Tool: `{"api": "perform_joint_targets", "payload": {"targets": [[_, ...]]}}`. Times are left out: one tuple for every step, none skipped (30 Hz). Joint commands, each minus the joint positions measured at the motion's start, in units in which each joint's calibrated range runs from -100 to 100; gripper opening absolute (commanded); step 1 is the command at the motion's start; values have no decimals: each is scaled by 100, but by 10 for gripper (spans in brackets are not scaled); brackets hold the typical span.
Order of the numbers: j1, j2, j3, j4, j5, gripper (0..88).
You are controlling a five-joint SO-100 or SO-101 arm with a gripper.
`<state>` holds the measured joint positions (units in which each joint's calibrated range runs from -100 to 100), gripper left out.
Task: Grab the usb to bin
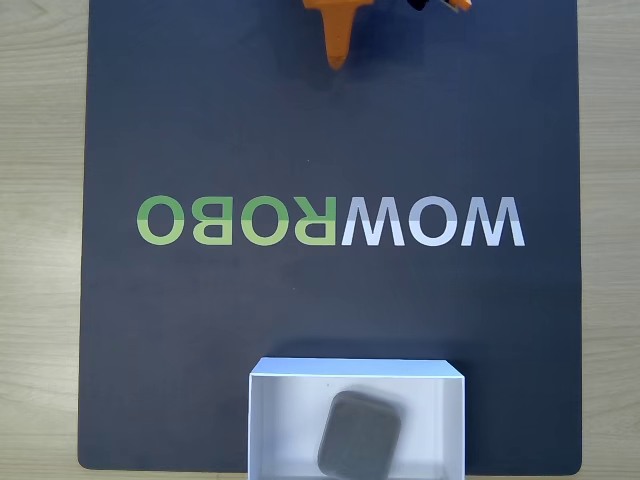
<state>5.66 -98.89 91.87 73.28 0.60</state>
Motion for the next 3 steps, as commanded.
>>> {"api": "perform_joint_targets", "payload": {"targets": [[49,-9,-18,36,13,20],[49,-9,-18,36,13,20],[49,-9,-18,36,13,20]]}}
